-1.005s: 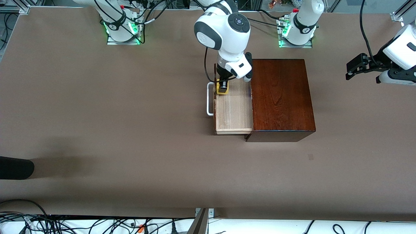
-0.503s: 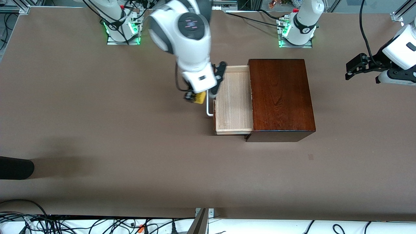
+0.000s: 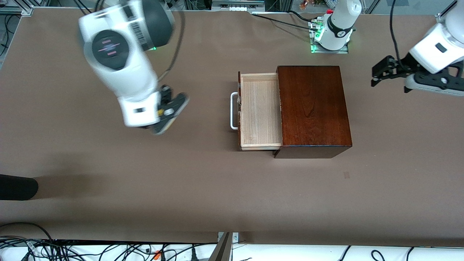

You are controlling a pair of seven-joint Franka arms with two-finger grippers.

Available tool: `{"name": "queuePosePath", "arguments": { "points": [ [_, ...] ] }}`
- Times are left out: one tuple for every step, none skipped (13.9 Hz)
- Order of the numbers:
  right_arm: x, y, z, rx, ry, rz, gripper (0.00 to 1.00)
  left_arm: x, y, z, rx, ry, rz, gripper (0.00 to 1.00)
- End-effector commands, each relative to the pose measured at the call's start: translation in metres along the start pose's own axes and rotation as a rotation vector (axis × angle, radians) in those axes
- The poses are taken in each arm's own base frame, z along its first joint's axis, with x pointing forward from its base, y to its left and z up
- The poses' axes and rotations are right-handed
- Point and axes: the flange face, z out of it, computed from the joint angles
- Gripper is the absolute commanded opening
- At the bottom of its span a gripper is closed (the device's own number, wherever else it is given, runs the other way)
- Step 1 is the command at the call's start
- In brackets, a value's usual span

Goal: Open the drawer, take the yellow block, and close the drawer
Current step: 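Lift the yellow cube out with the right gripper while the left gripper approaches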

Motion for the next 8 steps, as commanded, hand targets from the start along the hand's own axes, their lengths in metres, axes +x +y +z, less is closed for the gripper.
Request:
{"name": "queuePosePath", "arguments": {
  "points": [
    [-0.036, 0.029, 0.006, 0.072, -0.014, 0.103, 0.00, 0.005, 0.039, -0.005, -0.003, 0.017, 0.085, 1.00],
    [-0.052, 0.040, 0.008, 0.110, -0.010, 0.141, 0.00, 0.004, 0.053, -0.004, -0.004, 0.015, 0.113, 1.00],
    [-0.068, 0.051, 0.011, 0.121, -0.012, 0.175, 0.00, 0.002, 0.068, -0.003, -0.003, 0.012, 0.142, 1.00],
    [-0.078, 0.054, 0.012, 0.131, -0.023, 0.187, 0.00, 0.002, 0.080, -0.002, -0.003, 0.011, 0.165, 1.00],
    [-0.096, 0.064, 0.009, 0.135, -0.029, 0.221, 0.00, 0.004, 0.095, 0.007, -0.004, -0.004, 0.190, 1.00],
    [-0.108, 0.068, 0.008, 0.139, -0.028, 0.236, 0.00, 0.002, 0.115, 0.011, -0.002, -0.012, 0.225, 1.00],
    [-0.117, 0.069, 0.007, 0.141, -0.027, 0.245, 0.00, 0.002, 0.131, 0.016, -0.003, -0.019, 0.254, 1.00],
    [-0.125, 0.075, 0.010, 0.145, -0.033, 0.261, 0.00, 0.004, 0.146, 0.018, -0.004, -0.010, 0.278, 1.00]
  ]
}}
